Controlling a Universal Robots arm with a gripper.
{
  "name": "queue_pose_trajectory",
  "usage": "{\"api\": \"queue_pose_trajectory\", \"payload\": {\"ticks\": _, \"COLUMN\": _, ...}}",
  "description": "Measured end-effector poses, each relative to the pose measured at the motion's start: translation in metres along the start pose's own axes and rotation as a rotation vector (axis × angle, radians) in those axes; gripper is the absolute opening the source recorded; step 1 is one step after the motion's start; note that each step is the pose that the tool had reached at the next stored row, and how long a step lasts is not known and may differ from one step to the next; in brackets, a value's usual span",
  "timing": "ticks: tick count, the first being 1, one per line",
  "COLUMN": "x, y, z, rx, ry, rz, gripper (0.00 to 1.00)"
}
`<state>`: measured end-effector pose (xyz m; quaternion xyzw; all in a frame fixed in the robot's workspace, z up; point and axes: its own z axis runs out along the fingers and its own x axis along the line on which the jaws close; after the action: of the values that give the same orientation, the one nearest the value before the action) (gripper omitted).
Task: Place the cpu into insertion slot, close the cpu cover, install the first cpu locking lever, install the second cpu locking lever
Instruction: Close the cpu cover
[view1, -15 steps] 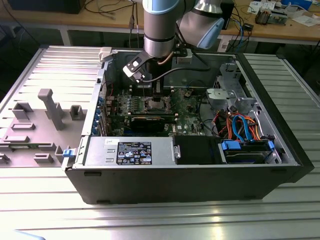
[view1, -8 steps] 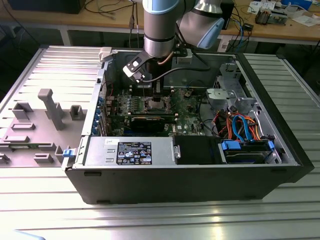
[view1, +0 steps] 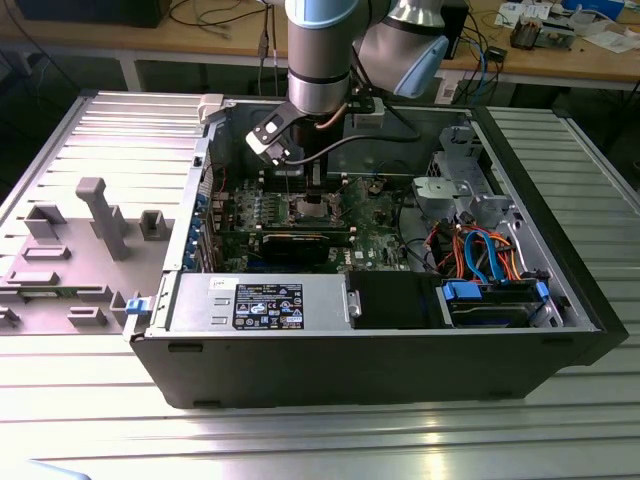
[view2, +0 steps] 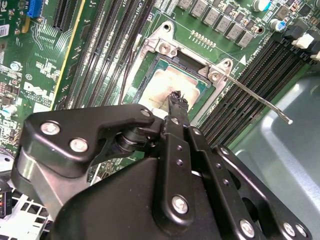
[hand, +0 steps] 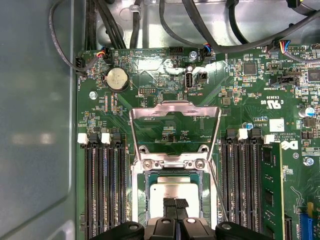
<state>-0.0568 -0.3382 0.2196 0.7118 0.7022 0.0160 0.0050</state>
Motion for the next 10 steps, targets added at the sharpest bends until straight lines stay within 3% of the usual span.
{"api": "queue_pose_trajectory", "payload": {"ticks": 10, "x": 0.0, "y": 0.0, "z": 0.0, "rx": 0.0006, "ry": 0.001, "rz": -0.035, "gripper": 0.11}}
